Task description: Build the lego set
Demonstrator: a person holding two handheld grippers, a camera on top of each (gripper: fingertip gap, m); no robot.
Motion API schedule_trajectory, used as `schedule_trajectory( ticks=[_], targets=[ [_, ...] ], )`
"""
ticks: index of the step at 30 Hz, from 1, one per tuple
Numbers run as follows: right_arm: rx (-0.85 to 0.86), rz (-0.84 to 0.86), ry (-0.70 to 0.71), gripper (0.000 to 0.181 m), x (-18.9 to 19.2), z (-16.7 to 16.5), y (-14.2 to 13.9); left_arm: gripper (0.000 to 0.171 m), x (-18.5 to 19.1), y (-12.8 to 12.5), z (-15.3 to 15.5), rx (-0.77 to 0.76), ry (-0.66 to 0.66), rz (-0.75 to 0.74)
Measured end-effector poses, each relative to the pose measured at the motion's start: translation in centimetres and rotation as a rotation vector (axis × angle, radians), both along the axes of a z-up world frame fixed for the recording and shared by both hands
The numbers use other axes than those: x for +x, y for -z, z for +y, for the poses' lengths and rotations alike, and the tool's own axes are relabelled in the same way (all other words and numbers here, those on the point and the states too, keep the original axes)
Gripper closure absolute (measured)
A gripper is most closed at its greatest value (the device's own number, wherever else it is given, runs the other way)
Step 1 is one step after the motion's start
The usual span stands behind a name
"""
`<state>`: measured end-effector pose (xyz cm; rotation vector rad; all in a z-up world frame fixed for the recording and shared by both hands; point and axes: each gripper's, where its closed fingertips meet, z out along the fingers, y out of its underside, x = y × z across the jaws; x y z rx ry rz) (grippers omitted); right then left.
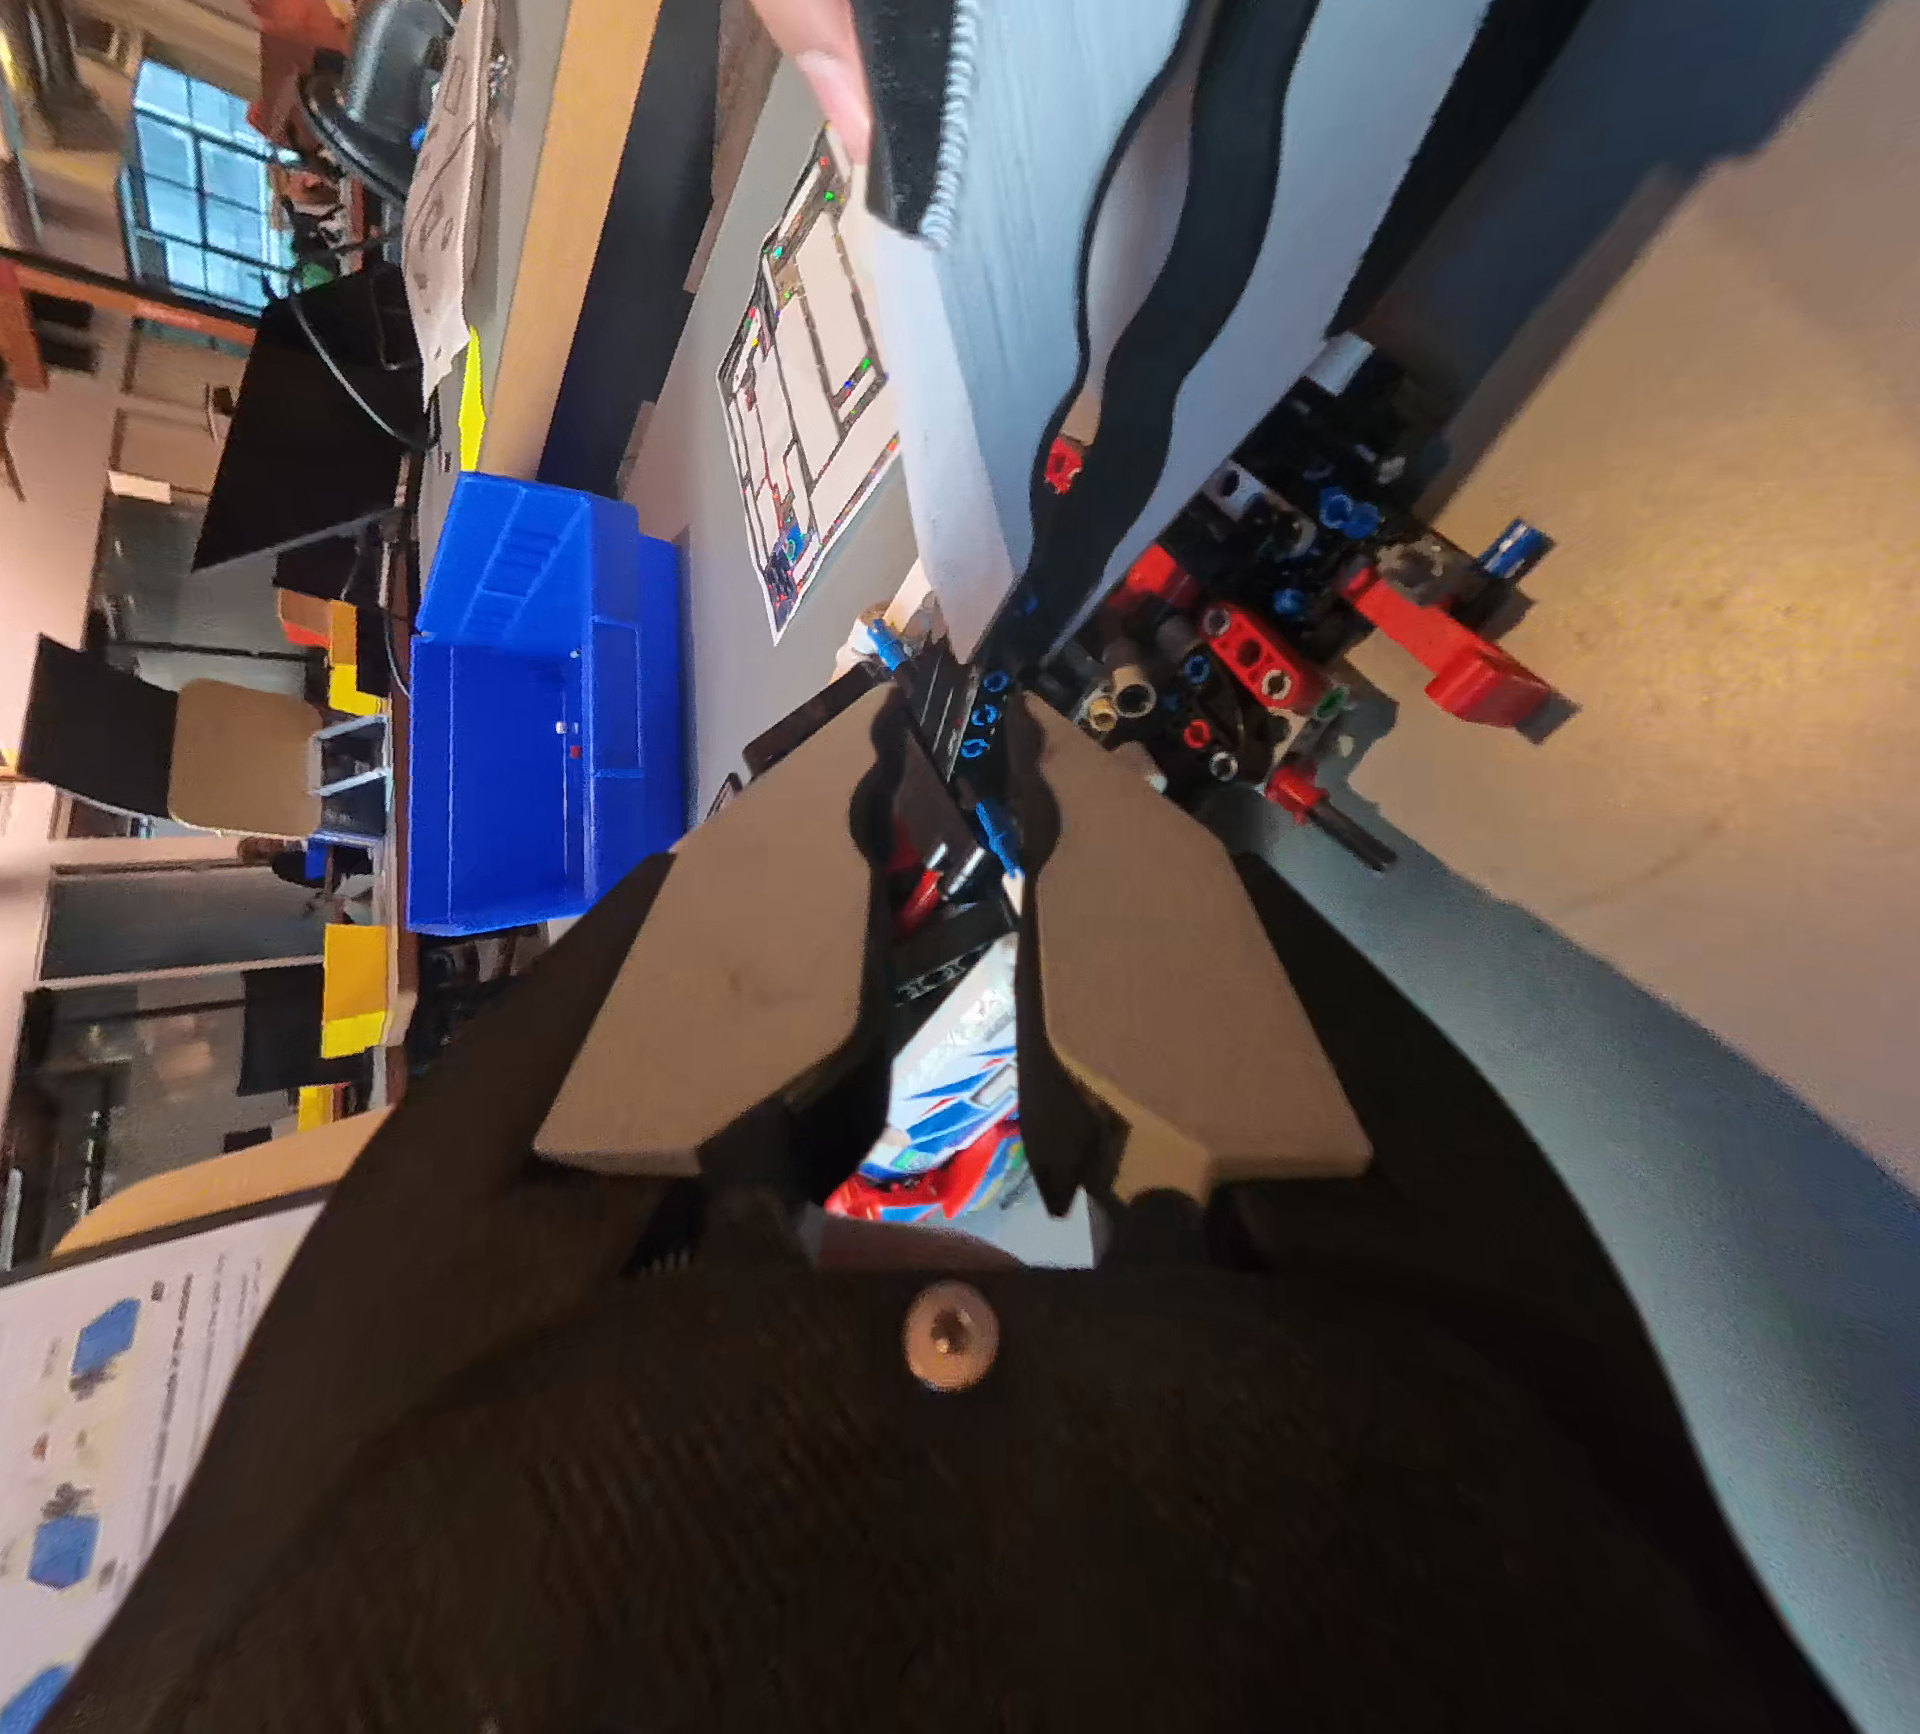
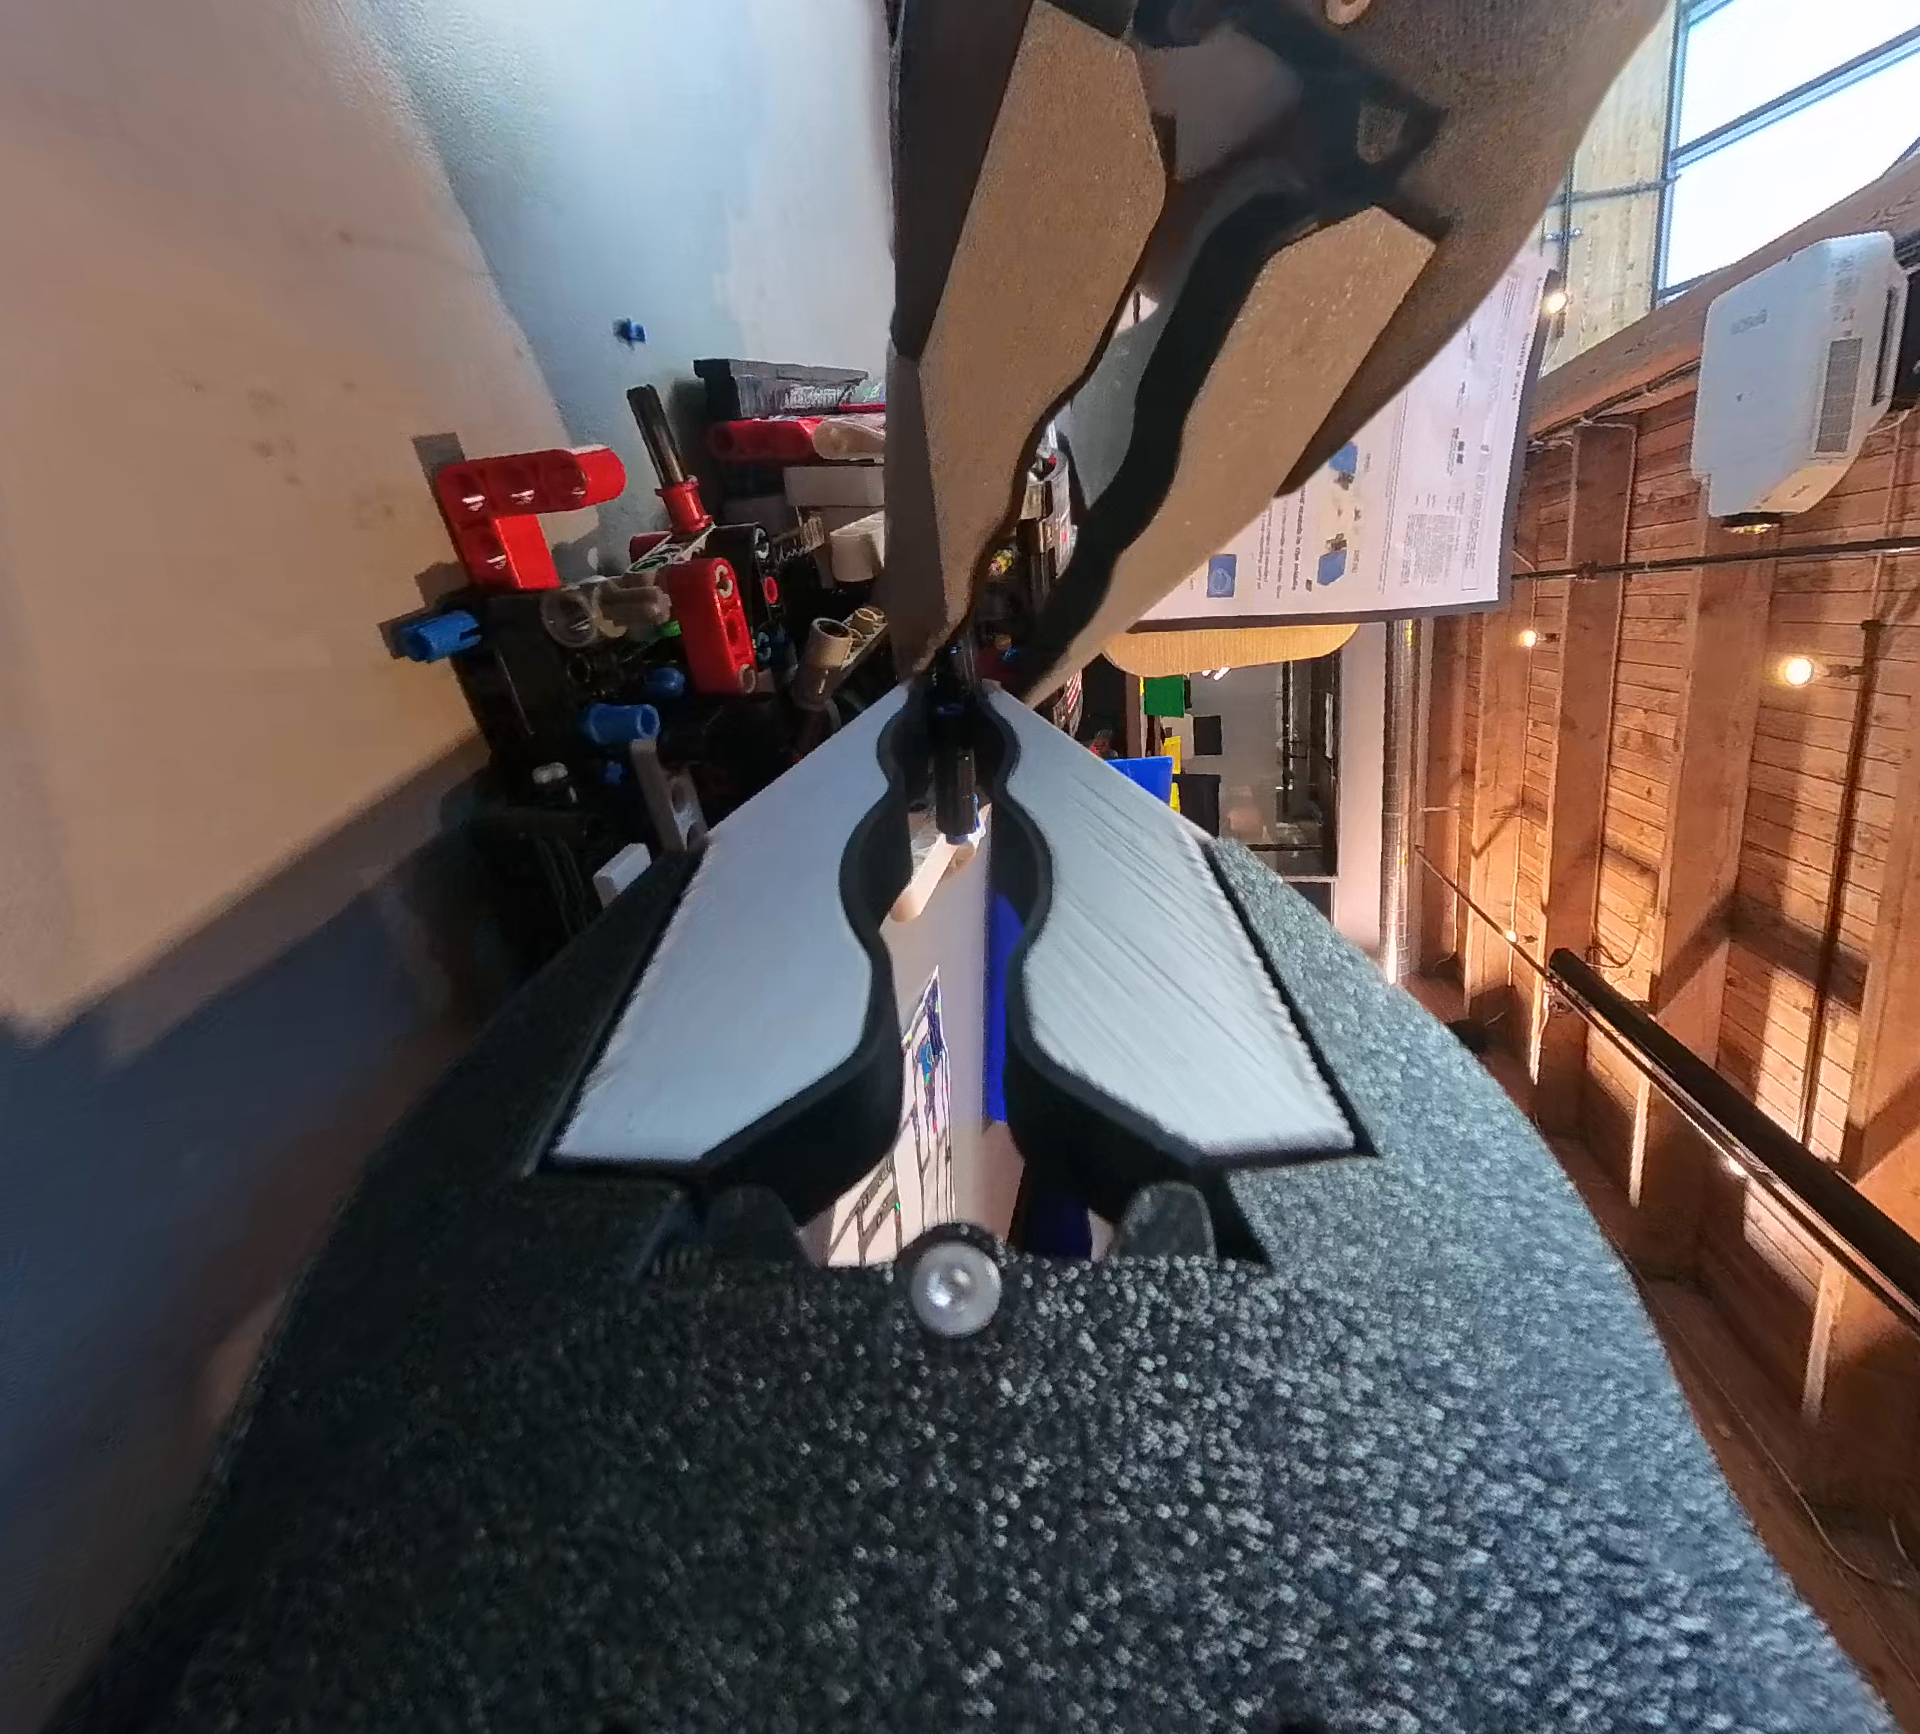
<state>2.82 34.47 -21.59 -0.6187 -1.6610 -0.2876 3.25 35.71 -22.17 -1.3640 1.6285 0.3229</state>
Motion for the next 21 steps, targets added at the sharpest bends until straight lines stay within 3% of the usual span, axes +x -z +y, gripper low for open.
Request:
schedule_trajectory(
  ticks=[13,16,18,20,21],
  targets=[
    [-0.089,0.026,0.002,0.173,0.2,-0.1,-0.1,0.163,0.2,0.4,0.3,-0.004,0.05,-0.012],
    [-0.365,0.203,-0.073,0.181,1.2,-1.7,-2.9,0.163,0.2,0.5,0.3,-0.017,0.046,-0.025],
    [-0.615,0.39,0.032,0.181,3.2,1.4,-5.0,0.167,0.1,0.7,0.3,-0.034,0.04,-0.03],
    [-0.912,0.458,0.236,0.177,5.2,6.0,-3.5,0.167,0.3,0.7,0.4,-0.026,0.04,-0.044],
    [-1.09,0.411,0.272,0.174,5.4,6.5,-1.7,0.167,0.3,0.7,0.5,-0.013,0.041,-0.046]
  ],
)
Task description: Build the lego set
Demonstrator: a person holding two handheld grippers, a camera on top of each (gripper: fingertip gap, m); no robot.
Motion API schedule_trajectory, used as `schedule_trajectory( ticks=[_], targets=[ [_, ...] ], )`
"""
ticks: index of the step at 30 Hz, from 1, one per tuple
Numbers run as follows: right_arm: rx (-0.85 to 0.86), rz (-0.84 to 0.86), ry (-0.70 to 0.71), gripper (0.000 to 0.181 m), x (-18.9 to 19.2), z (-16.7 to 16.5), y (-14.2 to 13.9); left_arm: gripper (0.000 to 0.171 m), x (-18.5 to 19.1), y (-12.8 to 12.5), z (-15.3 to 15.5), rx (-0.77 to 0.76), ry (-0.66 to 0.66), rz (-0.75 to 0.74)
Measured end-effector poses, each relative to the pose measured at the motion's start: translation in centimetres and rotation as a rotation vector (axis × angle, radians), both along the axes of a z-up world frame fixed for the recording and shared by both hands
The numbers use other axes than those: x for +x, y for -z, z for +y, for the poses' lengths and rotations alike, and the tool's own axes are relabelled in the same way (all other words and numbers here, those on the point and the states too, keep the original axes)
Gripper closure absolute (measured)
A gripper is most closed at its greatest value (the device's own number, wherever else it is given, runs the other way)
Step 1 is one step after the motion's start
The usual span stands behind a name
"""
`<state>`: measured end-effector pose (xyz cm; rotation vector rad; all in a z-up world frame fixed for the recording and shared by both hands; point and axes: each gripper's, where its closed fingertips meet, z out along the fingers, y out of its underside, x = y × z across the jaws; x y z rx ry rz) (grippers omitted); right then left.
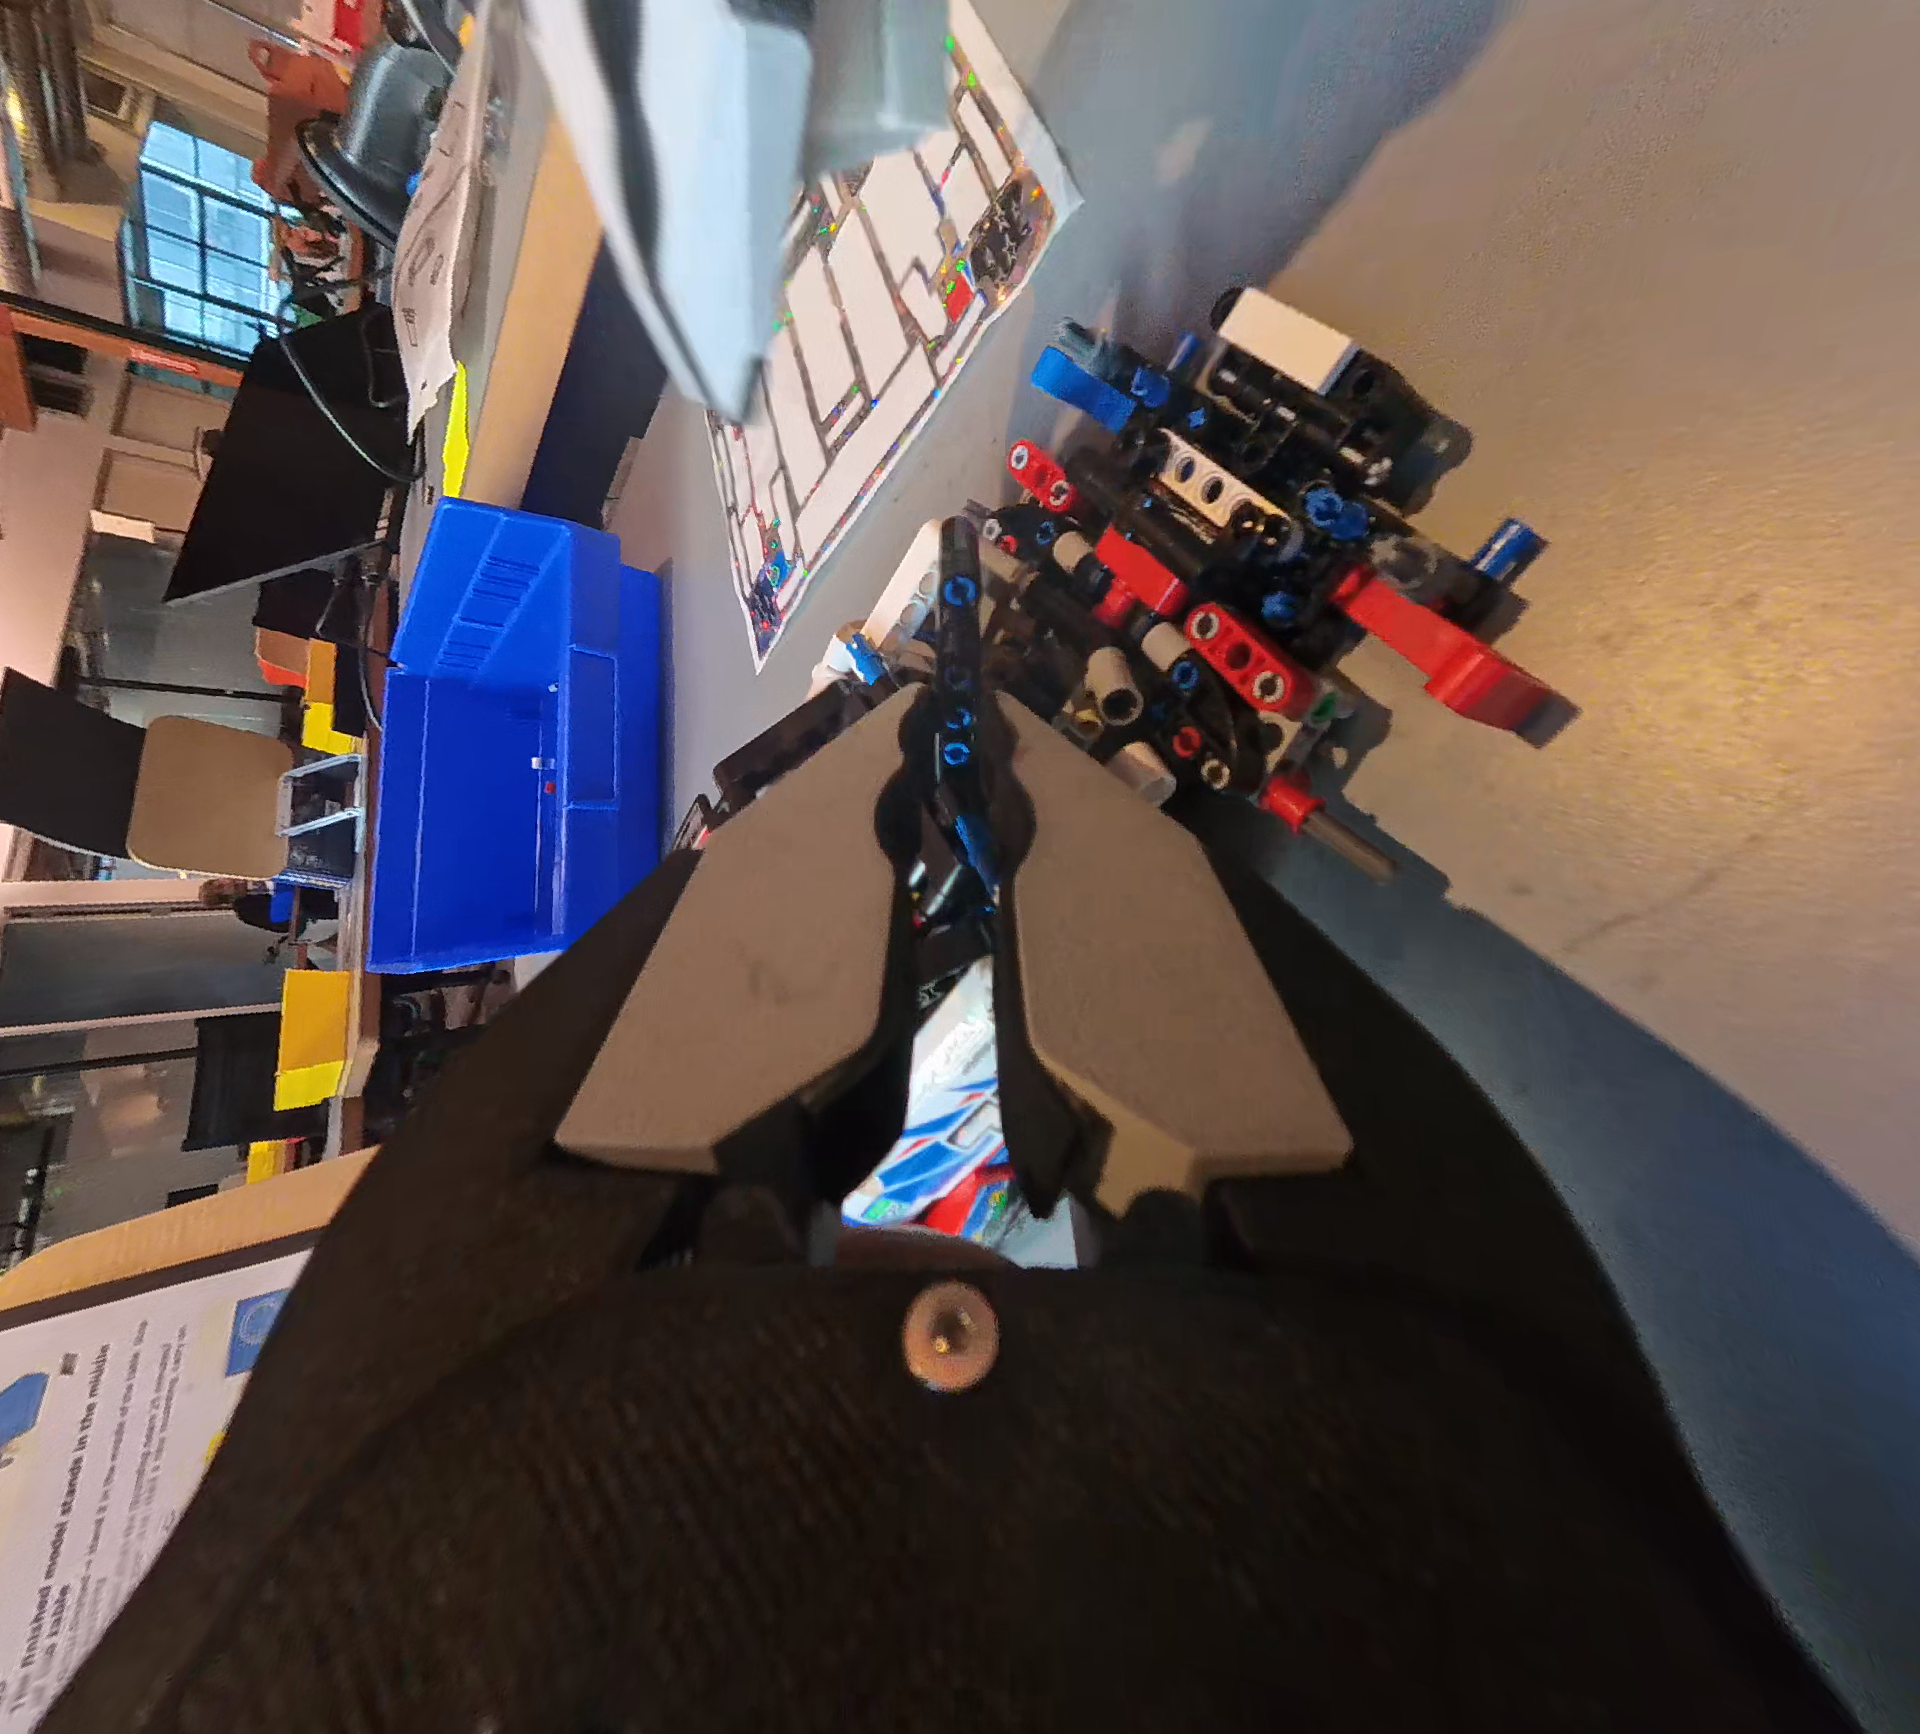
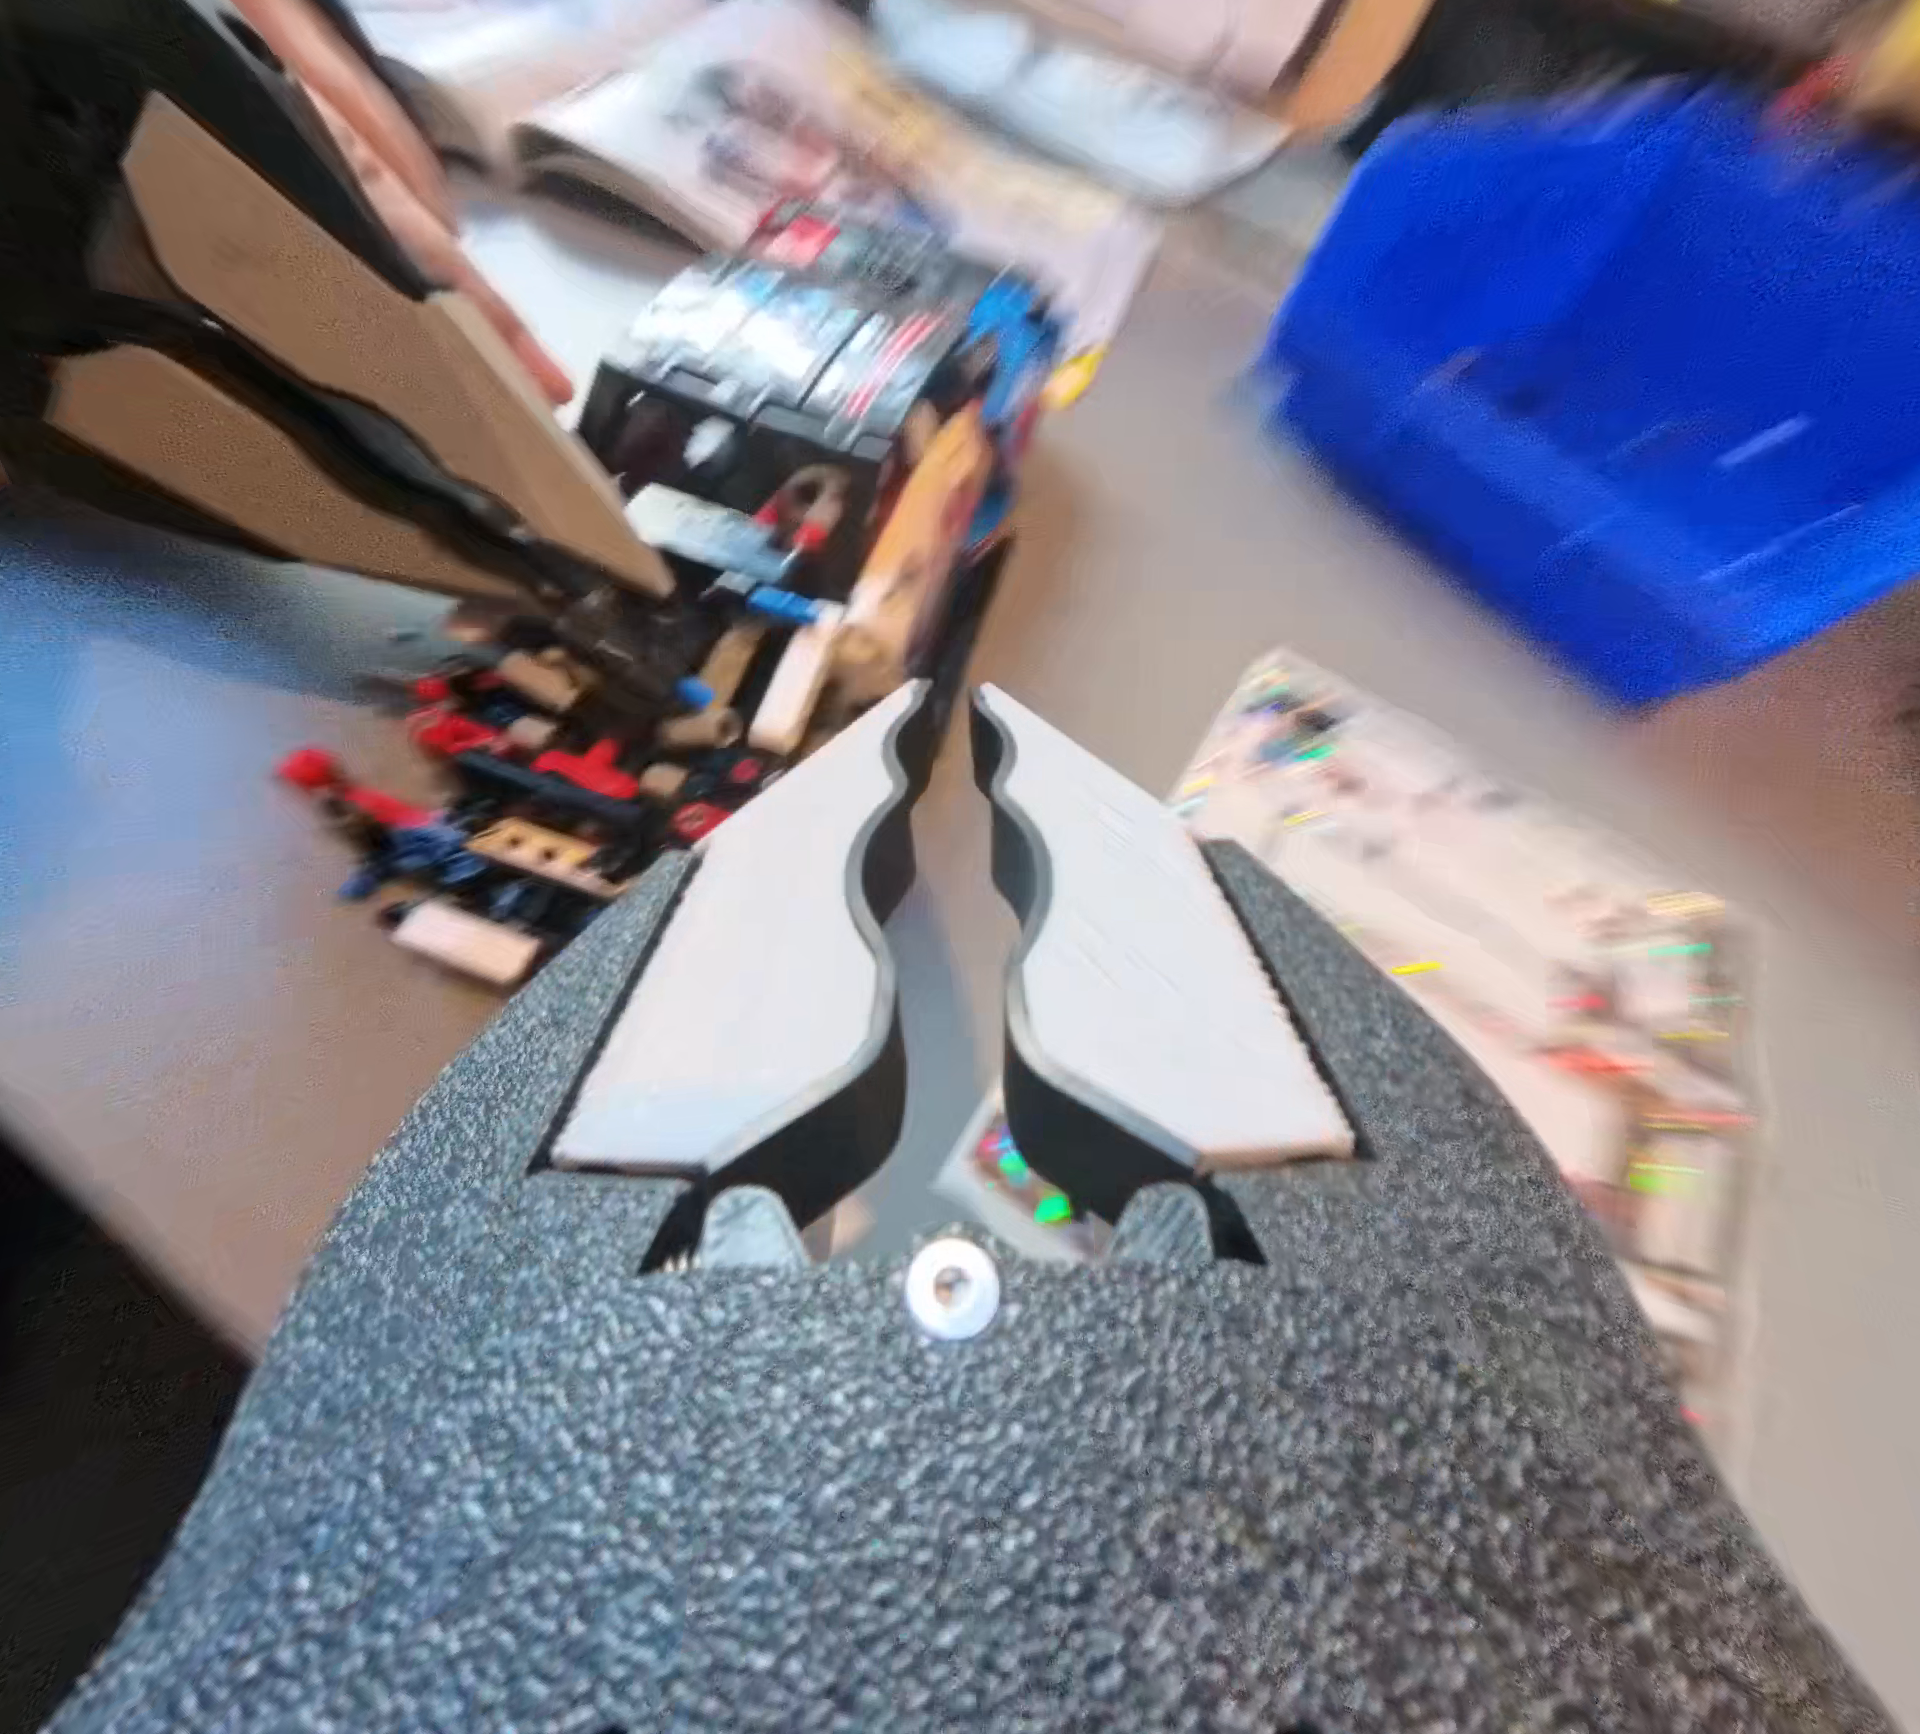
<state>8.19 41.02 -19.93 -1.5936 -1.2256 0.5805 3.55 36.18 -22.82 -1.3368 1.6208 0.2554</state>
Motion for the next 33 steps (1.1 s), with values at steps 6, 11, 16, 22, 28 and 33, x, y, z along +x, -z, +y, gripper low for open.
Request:
schedule_trajectory(
  ticks=[6,11,16,22,28,33],
  targets=[
    [-0.544,0.073,-0.218,0.164,-2.5,-3.9,3.1,0.167,-0.3,-0.5,-0.4,0.18,0.026,0.074],
    [-0.595,0.048,-0.308,0.163,-3.2,-6.6,3.3,0.167,-1.5,-0.7,-2.4,0.273,0.05,0.057],
    [-0.615,-0.006,-0.477,0.161,-4.7,-11.4,3.3,0.167,-3.8,-1.7,-6.2,0.479,0.126,0.04],
    [-0.393,-0.036,-0.467,0.157,-5.4,-11.0,2.3,0.167,-5.6,-2.8,-7.2,0.62,0.123,0.041],
    [-0.1,0.0,-0.531,0.145,-6.9,-11.7,-1.6,0.167,-4.2,-2.9,-6.5,0.61,0.153,0.004],
    [0.245,-0.135,-0.578,0.149,-8.0,-12.8,-0.7,0.167,-4.3,-1.9,-5.5,0.553,0.136,0.012]
  ],
)
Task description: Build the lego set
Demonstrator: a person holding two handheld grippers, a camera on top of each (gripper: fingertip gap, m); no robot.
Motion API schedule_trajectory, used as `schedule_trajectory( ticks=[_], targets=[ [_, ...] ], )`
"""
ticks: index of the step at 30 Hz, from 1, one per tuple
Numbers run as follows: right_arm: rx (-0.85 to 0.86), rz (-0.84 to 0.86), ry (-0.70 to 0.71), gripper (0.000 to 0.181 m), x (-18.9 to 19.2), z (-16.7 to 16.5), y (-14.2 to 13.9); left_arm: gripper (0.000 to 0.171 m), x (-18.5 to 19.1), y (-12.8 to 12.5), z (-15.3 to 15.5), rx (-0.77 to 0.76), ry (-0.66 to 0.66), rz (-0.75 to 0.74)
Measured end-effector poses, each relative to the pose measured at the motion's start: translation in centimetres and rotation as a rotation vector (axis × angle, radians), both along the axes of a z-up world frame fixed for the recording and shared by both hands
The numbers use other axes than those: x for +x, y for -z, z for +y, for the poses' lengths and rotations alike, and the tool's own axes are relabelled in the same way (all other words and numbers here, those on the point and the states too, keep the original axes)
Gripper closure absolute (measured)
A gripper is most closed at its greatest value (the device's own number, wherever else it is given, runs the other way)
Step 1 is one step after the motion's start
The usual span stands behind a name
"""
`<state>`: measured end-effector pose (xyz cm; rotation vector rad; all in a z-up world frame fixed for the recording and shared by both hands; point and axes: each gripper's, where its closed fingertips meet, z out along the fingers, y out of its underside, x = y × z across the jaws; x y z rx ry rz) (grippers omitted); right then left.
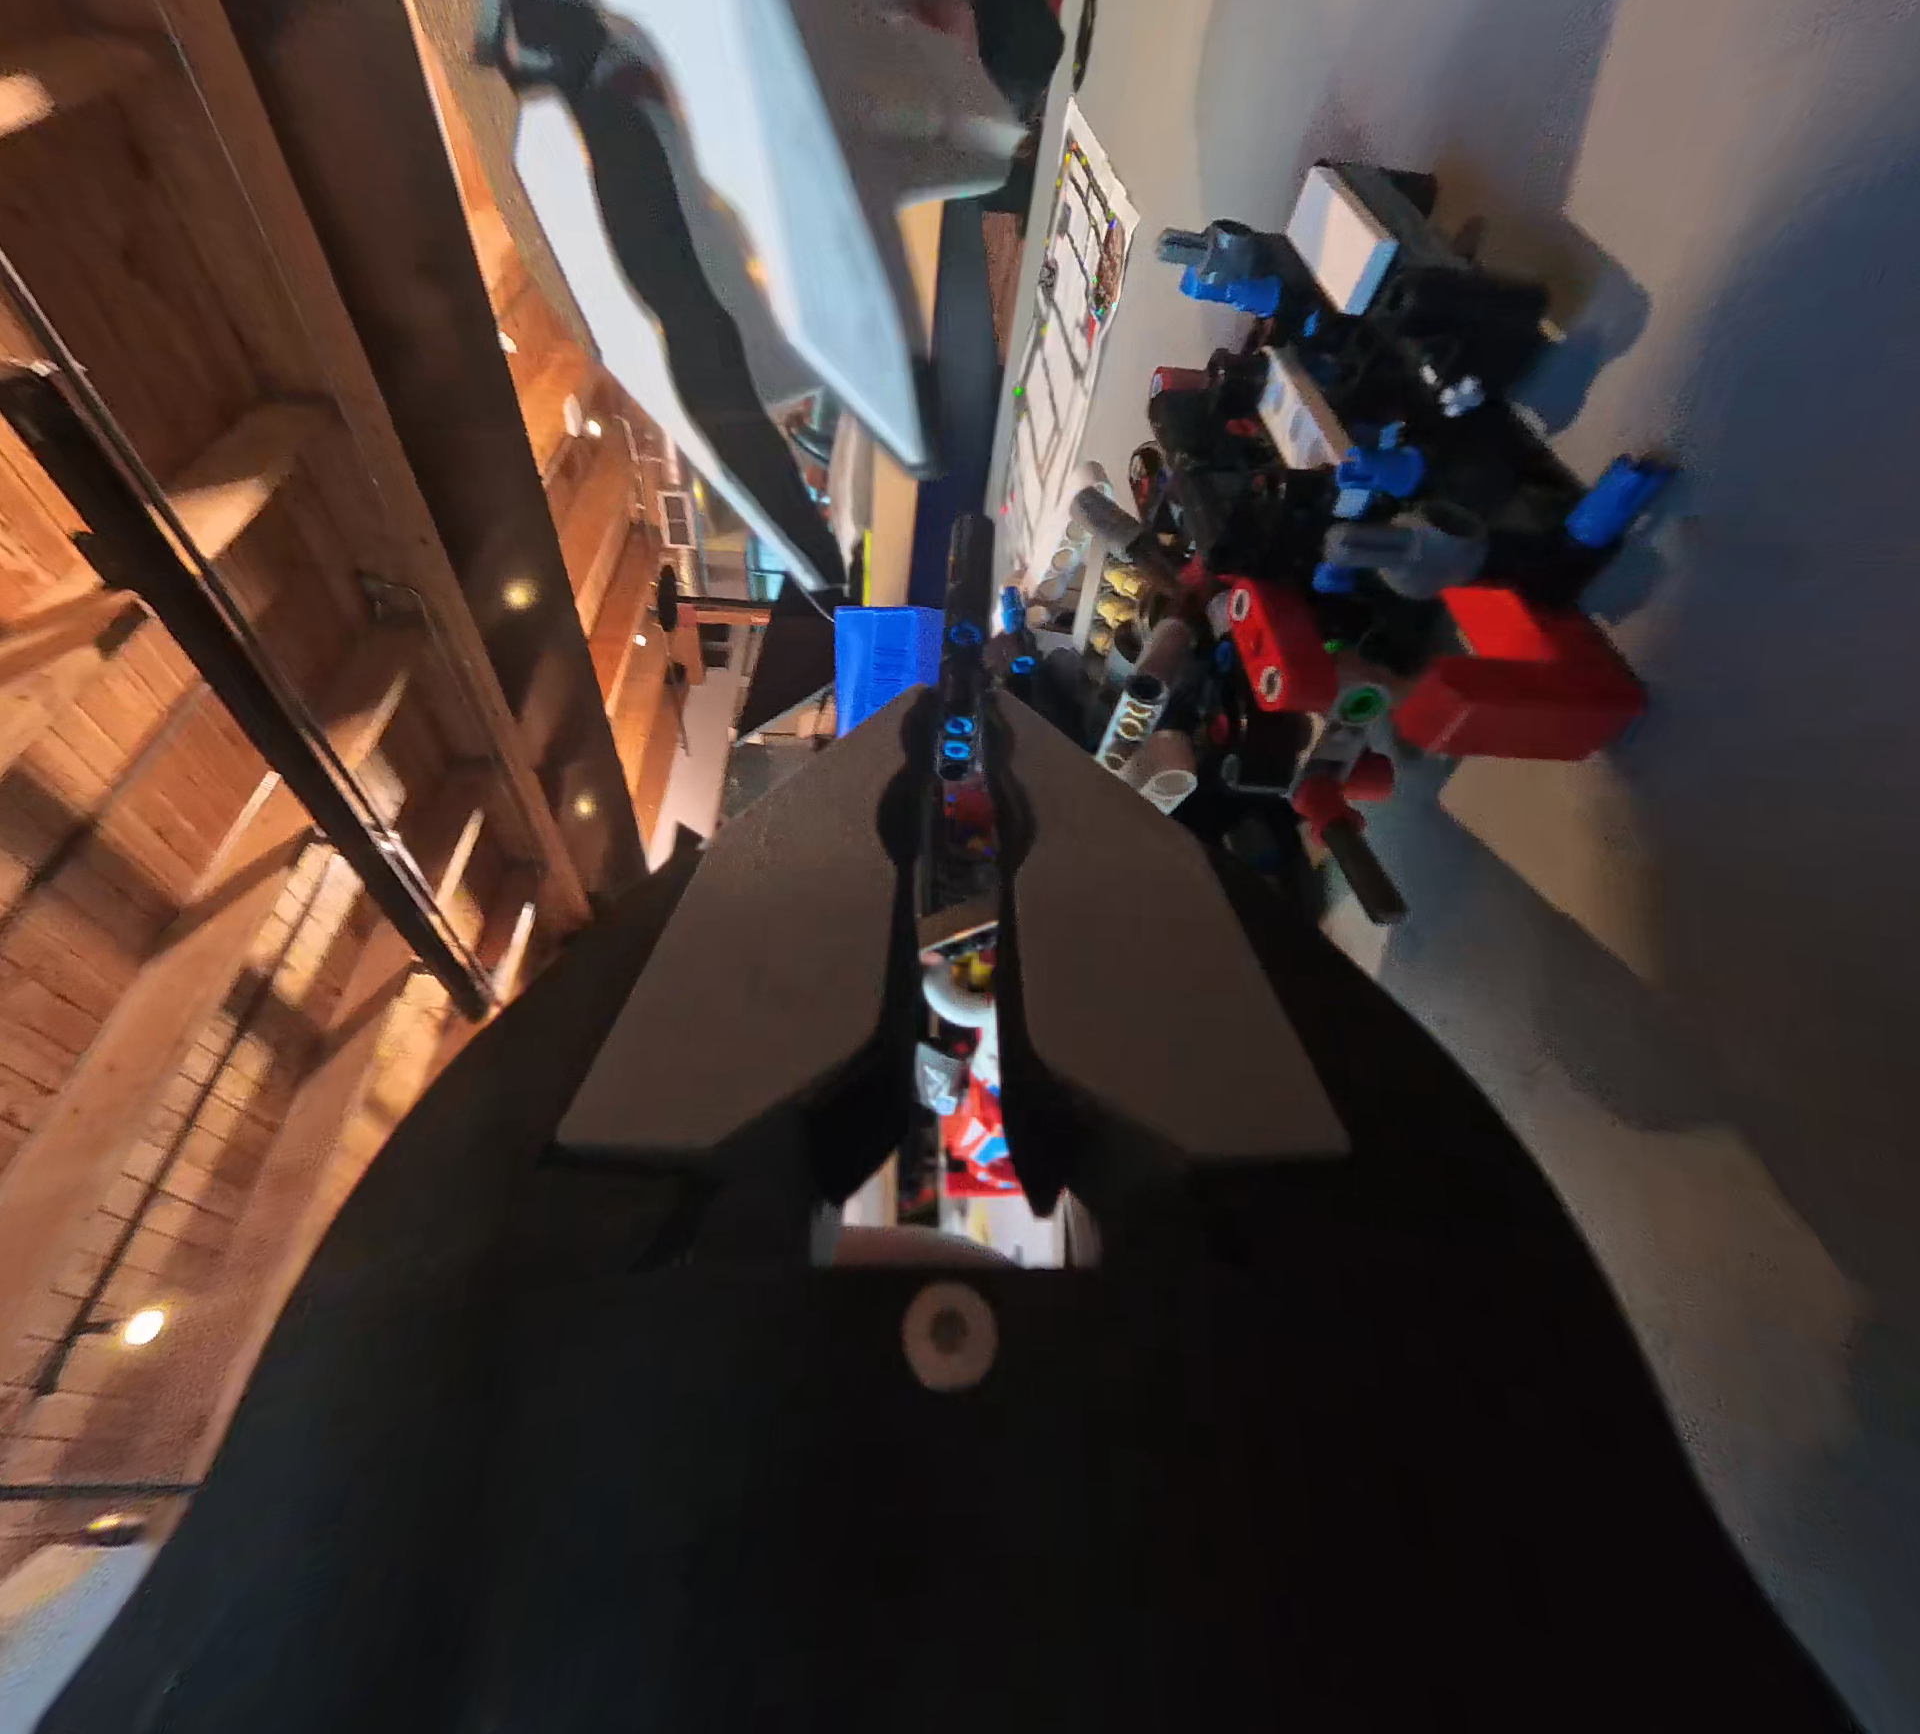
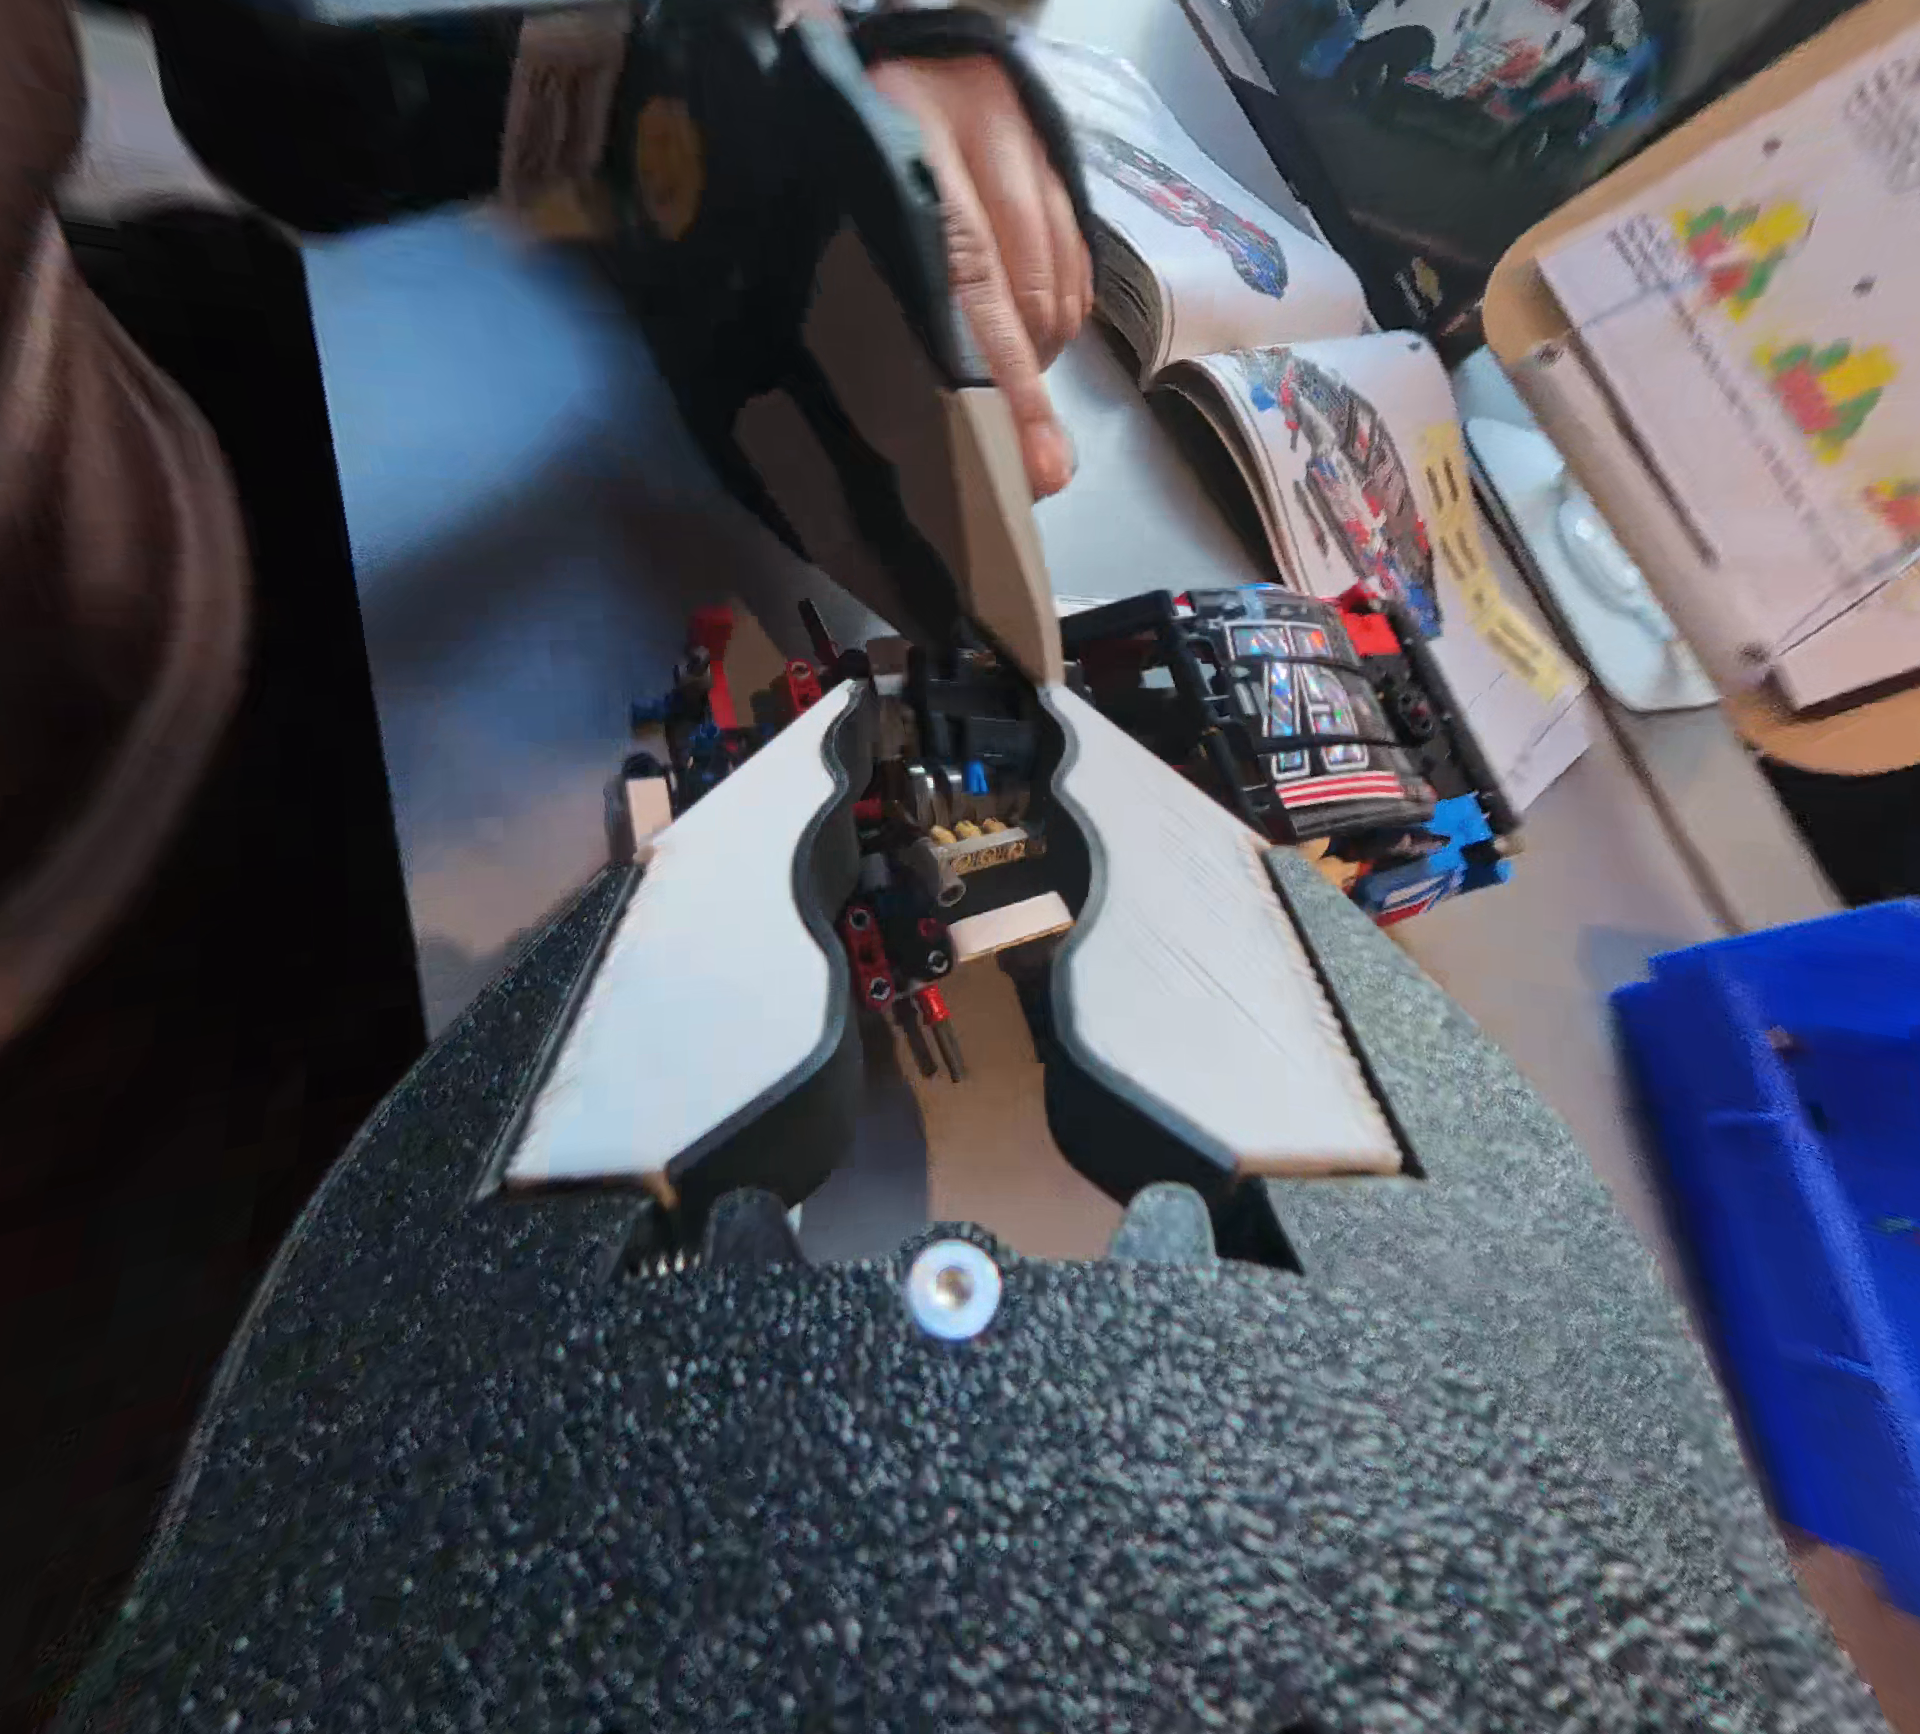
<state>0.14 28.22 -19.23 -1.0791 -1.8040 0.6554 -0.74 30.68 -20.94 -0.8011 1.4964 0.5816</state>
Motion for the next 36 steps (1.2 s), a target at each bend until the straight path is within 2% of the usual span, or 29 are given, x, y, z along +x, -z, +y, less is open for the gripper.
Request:
schedule_trajectory(
  ticks=[3,5,6,12,15,18,21,23,25,27,29,30,32,34,36],
  targets=[
    [0.222,-0.026,0.035,0.151,-0.5,0.5,1.0,0.167,0.1,0.3,-0.1,-0.056,0.005,-0.02],
    [0.313,-0.034,0.021,0.163,-0.6,0.4,1.5,0.167,0.4,0.3,-0.2,-0.072,0.008,-0.031],
    [0.338,-0.038,0.008,0.169,-0.6,0.1,1.6,0.167,0.6,0.4,-0.2,-0.077,0.006,-0.03],
    [0.487,-0.04,0.022,0.172,-0.5,0.5,1.8,0.167,0.5,0.6,0.0,-0.123,-0.022,-0.05],
    [0.536,-0.037,0.023,0.172,-0.3,0.6,1.9,0.167,0.7,0.7,-0.3,-0.197,-0.013,-0.094],
    [0.56,-0.034,0.03,0.172,-0.1,0.6,1.9,0.158,0.6,0.9,-0.1,-0.297,-0.033,-0.139],
    [0.577,-0.035,0.034,0.173,0.0,0.6,2.0,0.15,0.2,1.0,-0.7,-0.457,-0.012,-0.176],
    [0.586,-0.037,0.036,0.172,0.1,0.7,2.0,0.137,-0.4,0.6,-1.0,-0.641,-0.018,-0.245],
    [0.591,-0.035,0.039,0.173,0.1,0.7,2.0,0.123,-1.0,-0.7,-0.4,-0.823,-0.07,-0.396],
    [0.604,-0.033,0.04,0.172,0.0,0.6,2.1,0.117,-0.7,-1.2,-0.9,-1.071,-0.094,-0.494],
    [0.611,-0.031,0.046,0.172,-0.1,0.5,2.1,0.108,-0.3,-1.1,-1.1,-1.224,-0.157,-0.553],
    [0.616,-0.03,0.05,0.172,-0.2,0.5,2.1,0.106,-0.1,-0.9,-1.1,-1.266,-0.182,-0.562],
    [0.637,-0.03,0.057,0.172,-0.3,0.5,2.2,0.103,0.2,-0.8,-0.8,-1.254,-0.223,-0.561],
    [0.655,-0.031,0.056,0.171,-0.2,0.5,2.2,0.104,0.1,-0.2,-0.2,-1.204,-0.276,-0.507],
    [0.671,-0.034,0.057,0.172,-0.2,0.5,2.3,0.103,0.5,0.5,-0.4,-1.216,-0.291,-0.445]
  ],
)
